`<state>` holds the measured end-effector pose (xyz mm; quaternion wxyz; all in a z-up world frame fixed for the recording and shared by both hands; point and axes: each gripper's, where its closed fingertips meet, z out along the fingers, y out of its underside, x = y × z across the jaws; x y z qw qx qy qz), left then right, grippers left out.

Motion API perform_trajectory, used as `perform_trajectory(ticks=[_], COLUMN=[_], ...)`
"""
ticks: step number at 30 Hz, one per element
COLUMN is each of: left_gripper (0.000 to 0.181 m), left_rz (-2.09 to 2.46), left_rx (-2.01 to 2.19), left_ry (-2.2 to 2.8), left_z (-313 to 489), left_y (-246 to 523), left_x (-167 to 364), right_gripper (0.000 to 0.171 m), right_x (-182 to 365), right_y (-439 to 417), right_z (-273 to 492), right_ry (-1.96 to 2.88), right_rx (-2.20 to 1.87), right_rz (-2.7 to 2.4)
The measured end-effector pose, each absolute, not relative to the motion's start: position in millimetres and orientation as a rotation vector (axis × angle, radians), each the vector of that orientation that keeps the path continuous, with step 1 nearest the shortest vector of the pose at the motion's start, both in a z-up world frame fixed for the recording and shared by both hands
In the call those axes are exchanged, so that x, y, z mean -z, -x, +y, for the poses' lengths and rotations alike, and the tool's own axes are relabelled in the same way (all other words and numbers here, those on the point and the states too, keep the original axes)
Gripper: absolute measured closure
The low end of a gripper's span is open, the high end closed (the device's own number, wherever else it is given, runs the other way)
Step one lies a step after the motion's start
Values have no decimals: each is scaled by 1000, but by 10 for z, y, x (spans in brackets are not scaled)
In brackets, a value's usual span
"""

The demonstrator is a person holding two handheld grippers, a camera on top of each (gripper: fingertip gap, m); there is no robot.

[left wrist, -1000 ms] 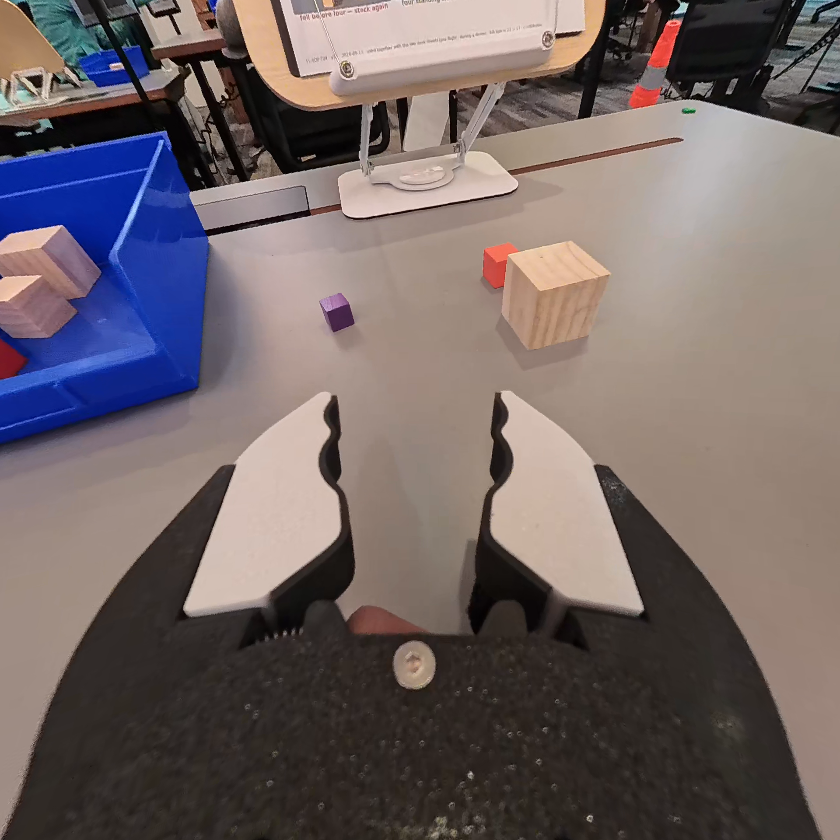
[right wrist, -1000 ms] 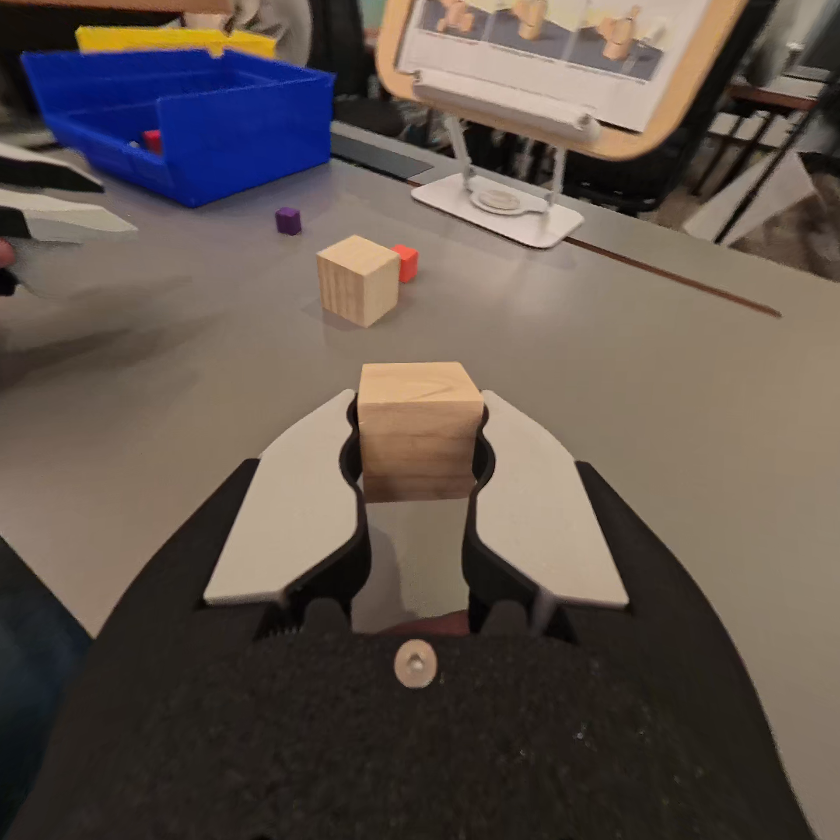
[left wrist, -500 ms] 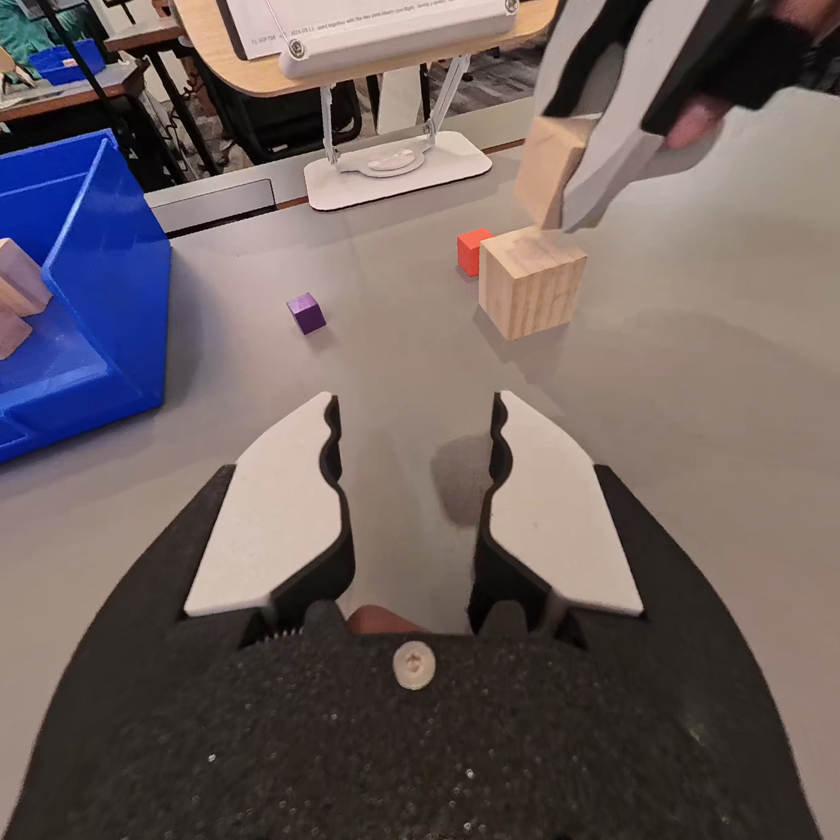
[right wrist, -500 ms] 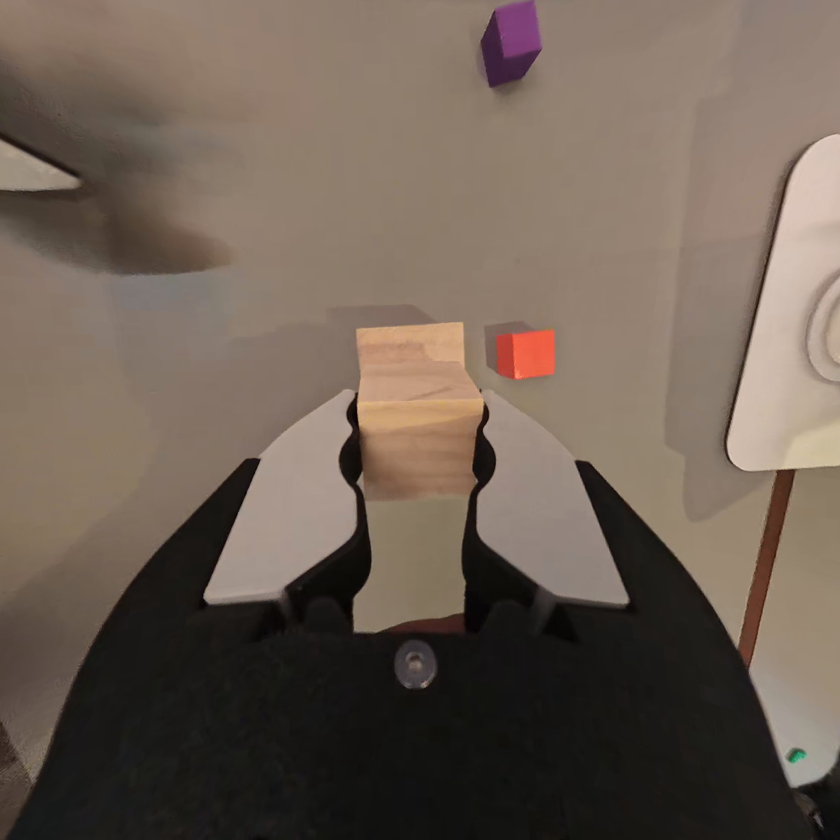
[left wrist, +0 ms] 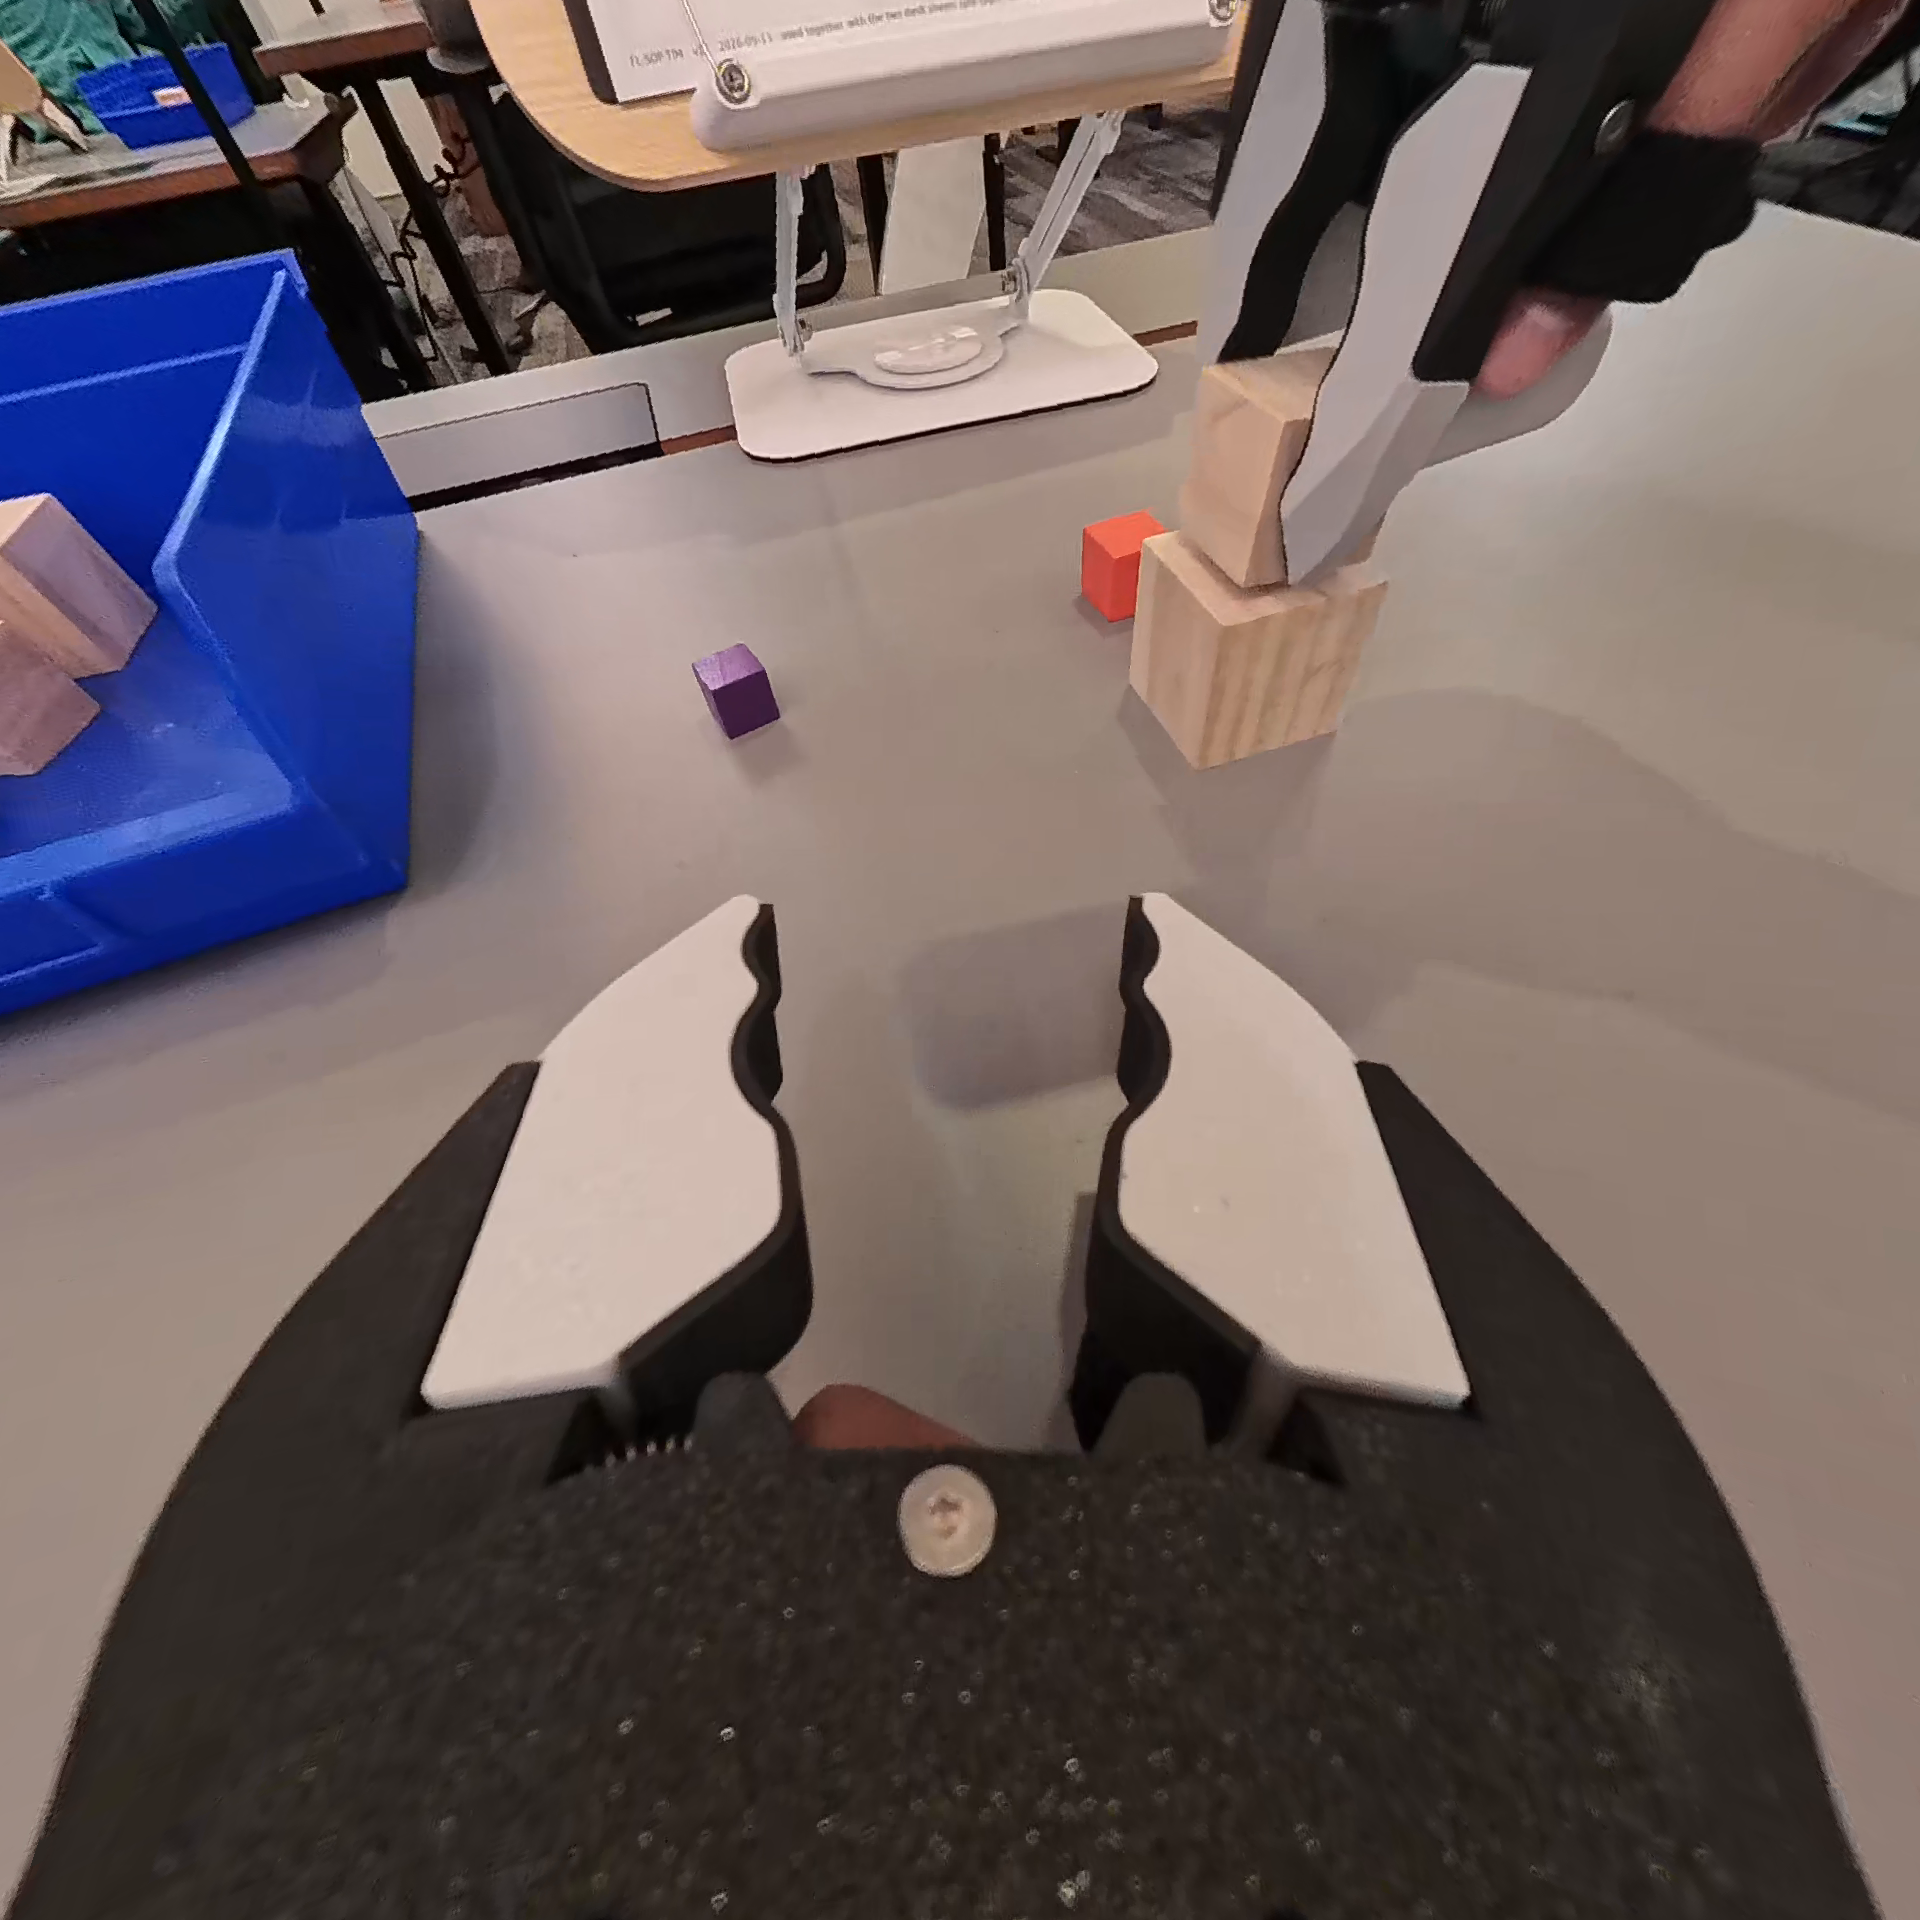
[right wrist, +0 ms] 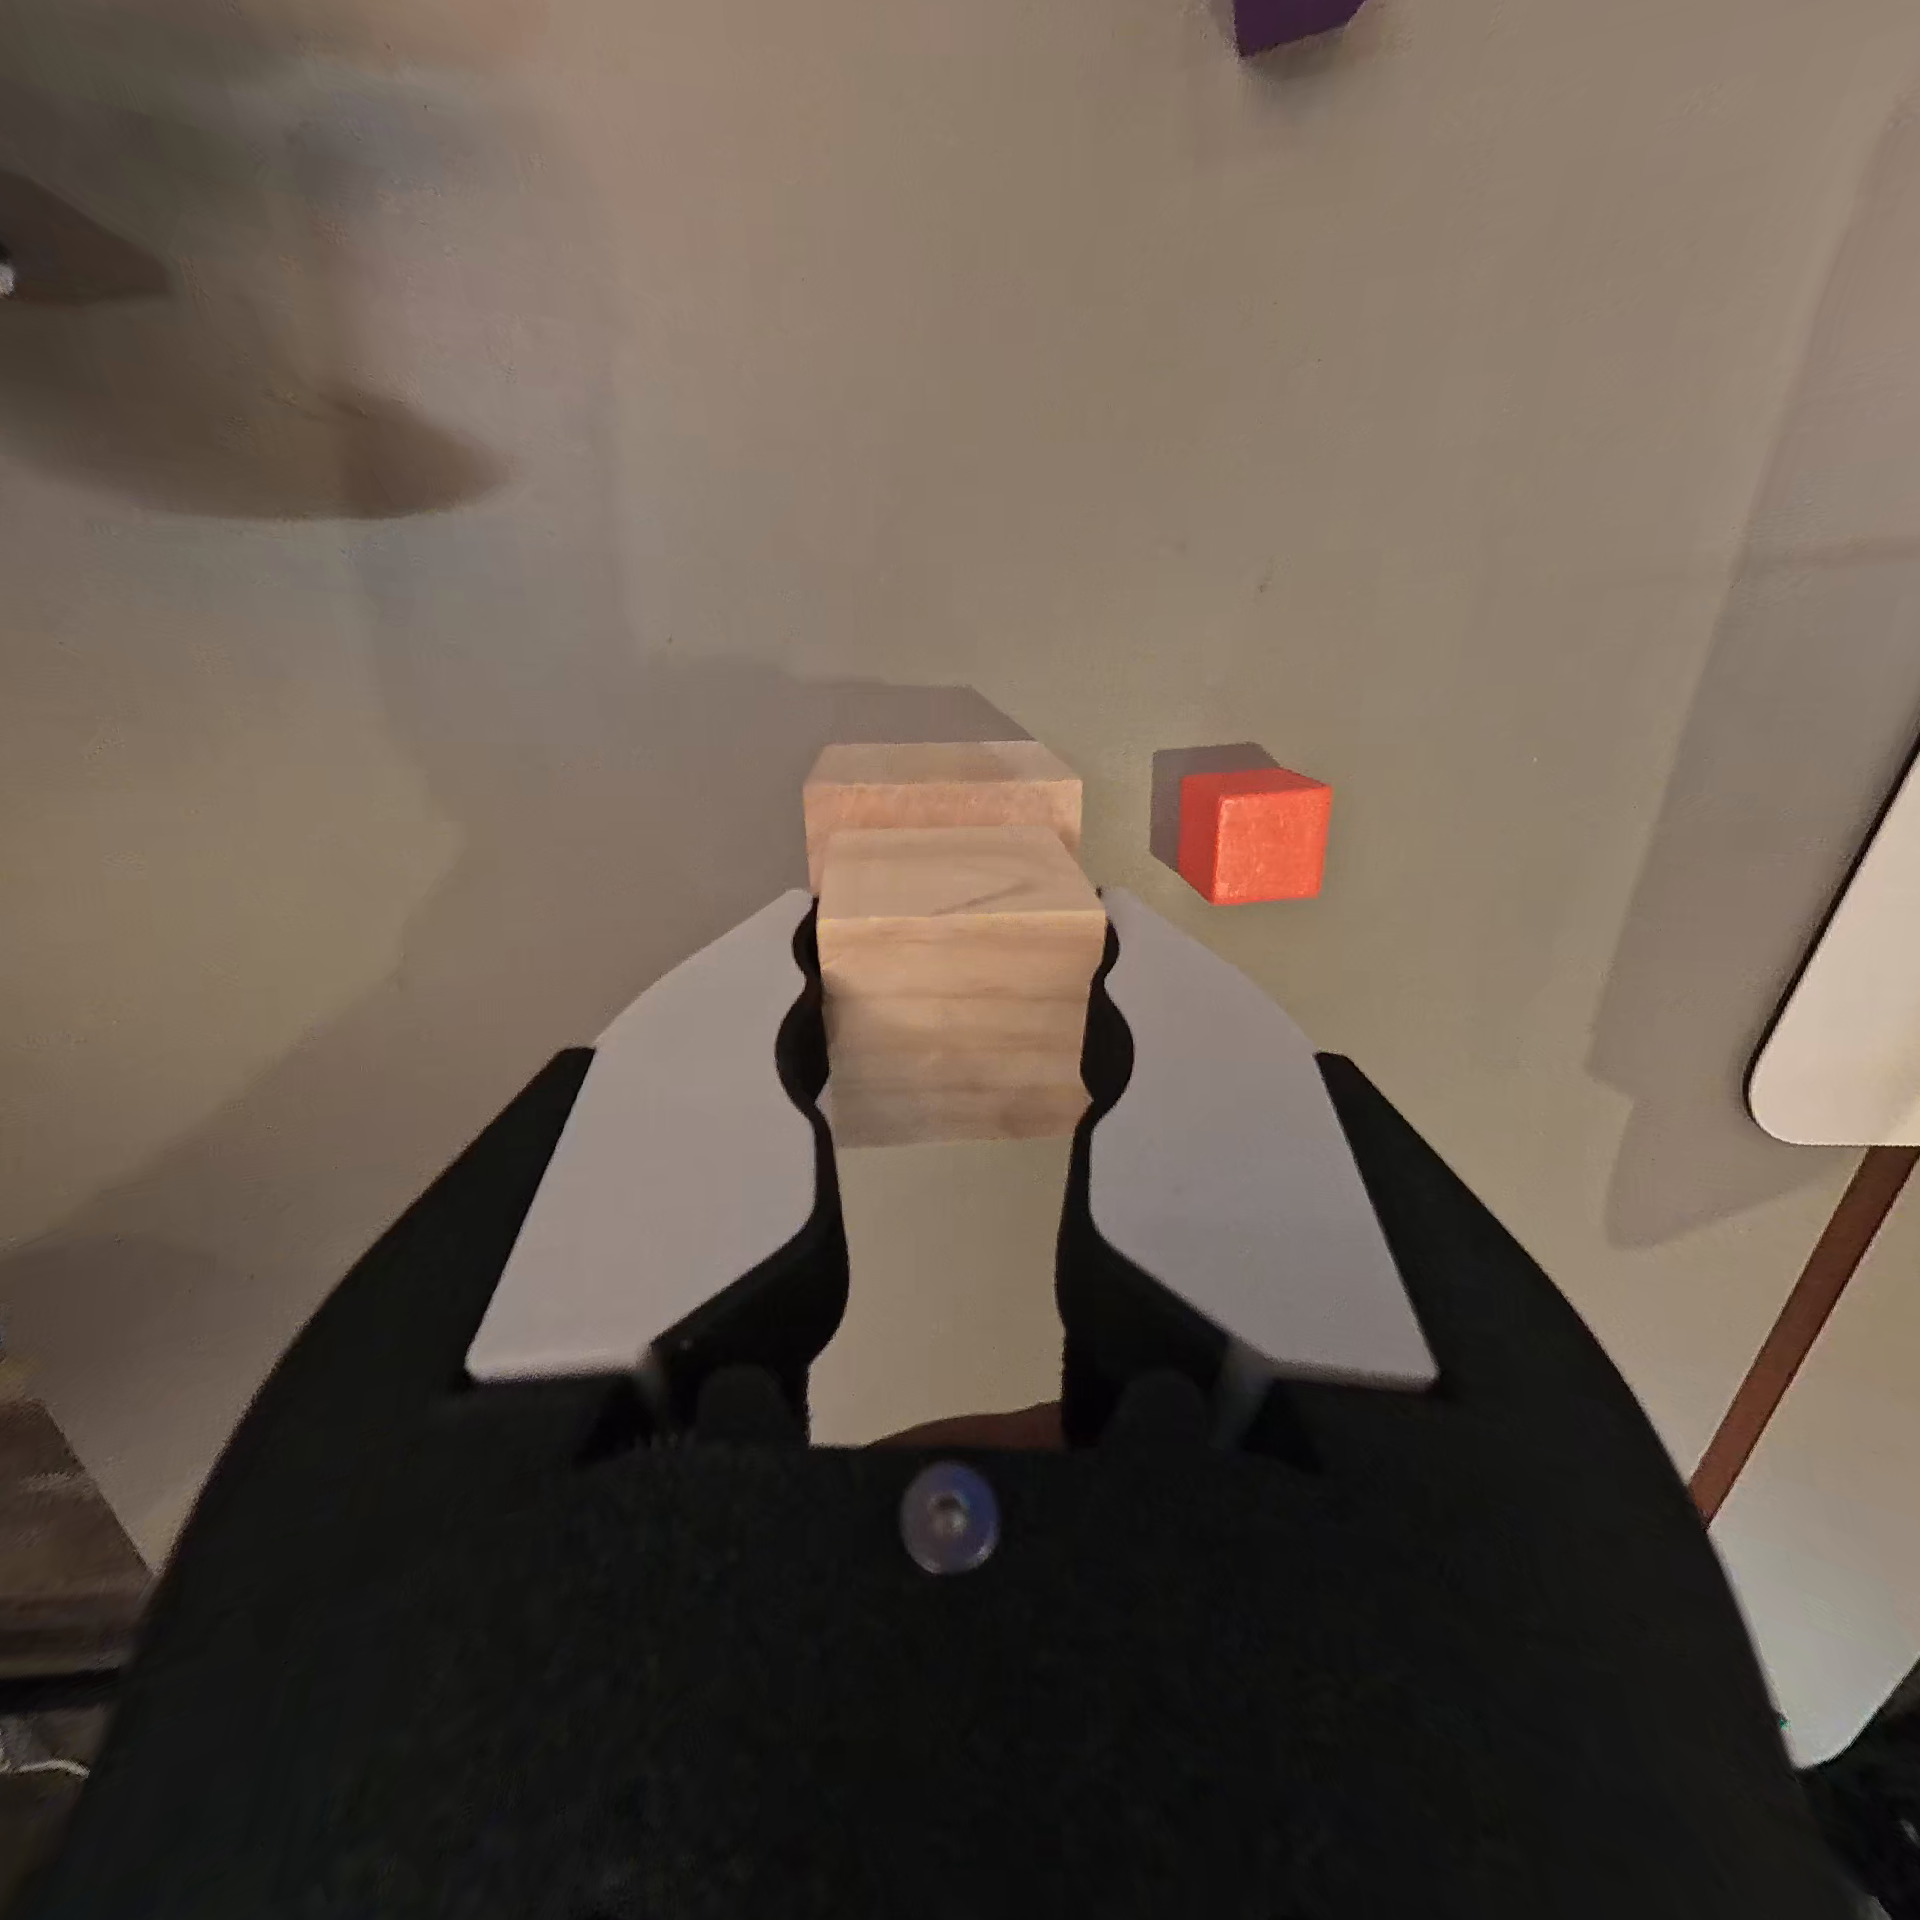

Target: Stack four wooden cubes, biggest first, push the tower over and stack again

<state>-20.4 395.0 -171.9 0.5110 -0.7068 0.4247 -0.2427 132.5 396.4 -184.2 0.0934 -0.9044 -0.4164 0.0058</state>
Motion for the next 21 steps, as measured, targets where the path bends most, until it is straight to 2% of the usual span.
perform_trajectory(ticks=[9, 10, 11, 13, 21], left_gripper=[119, 119, 118, 118, 119], left_rz=[1020, 1020, 1021, 1021, 1013], left_rx=[585, 584, 584, 585, 590], left_ry=[1707, 1707, 1707, 1708, 1695], left_z=[3962, 3961, 3962, 3960, 3955], left_y=[206, 206, 205, 203, 223], left_x=[1724, 1725, 1727, 1729, 1703], right_gripper=[124, 123, 112, 104, 107], right_x=[1876, 1867, 1851, 1773, 764], right_y=[-1325, -1320, -1311, -1307, -1452], right_z=[3987, 4002, 4009, 3997, 3639], right_ry=[2691, 2683, 2678, 2658, 2237], right_rx=[23, 20, 10, -2, 293], right_rz=[-1267, -1247, -1227, -1199, -907])
